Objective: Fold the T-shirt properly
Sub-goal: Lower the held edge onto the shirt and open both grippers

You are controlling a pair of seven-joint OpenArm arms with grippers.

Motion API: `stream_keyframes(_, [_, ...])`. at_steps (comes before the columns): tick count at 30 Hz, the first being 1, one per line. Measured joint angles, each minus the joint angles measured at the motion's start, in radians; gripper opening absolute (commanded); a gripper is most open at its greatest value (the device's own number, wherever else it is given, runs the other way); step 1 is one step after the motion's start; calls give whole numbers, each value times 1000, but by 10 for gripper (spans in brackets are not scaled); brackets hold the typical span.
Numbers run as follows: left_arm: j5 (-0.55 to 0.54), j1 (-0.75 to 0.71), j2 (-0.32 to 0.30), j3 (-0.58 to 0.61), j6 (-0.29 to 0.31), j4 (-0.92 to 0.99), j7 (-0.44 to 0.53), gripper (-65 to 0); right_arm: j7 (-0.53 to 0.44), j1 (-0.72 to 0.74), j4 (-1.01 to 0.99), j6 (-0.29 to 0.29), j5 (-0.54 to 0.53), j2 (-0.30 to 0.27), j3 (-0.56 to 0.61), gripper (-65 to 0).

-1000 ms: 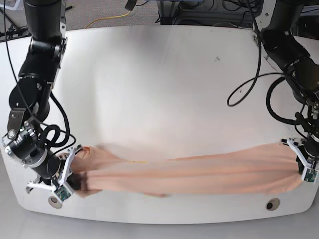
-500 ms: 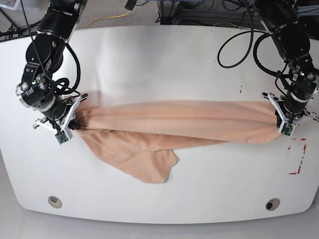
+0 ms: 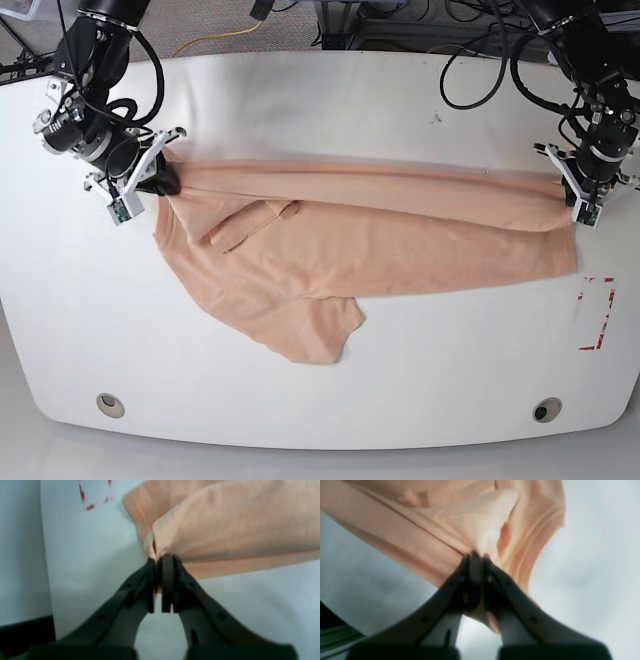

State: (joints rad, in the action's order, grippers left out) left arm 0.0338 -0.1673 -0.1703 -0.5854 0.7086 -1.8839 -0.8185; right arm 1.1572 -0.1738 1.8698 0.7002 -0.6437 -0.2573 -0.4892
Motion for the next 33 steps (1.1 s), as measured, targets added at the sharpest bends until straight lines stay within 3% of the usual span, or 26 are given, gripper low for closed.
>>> stream_keyframes(4, [-3, -35, -3, -1, 0, 0, 2, -650, 0, -38, -2, 0, -24, 14, -10, -650])
stream_keyframes(10, [3, -89, -5, -1, 0, 1, -1, -650, -1, -103, -2, -1, -34, 22, -9, -588])
stream_keyframes(13, [3, -114, -9, -1, 0, 1, -2, -642, 0, -127, -2, -1, -34, 42, -15, -515])
stream_keyframes(15, [0, -132, -21, 2, 0, 1, -2, -572, 0, -144, -3, -1, -35, 54, -26, -455])
stream_keyframes(17, [4, -145, -35, 0, -1, 1, -2, -451, -1, -166, -3, -1, -36, 62, -40, -354])
stream_keyframes(20, [13, -155, -35, -5, -2, 1, -3, -321, 0, -202, -3, -3, -61, 81, -76, -231])
stream_keyframes(23, [6, -163, -34, -2, -2, 1, 0, -300, 4, -235, -3, -3, -133, 83, -102, -160])
stream_keyframes(28, [7, -187, -36, -6, -2, 1, 0, -319, -1, -268, -3, -4, -229, 80, -105, -155])
stream_keyframes(33, [6, -185, -38, -121, -5, 2, 0, -318, 2, -293, 0, -4, -274, 57, -106, -155])
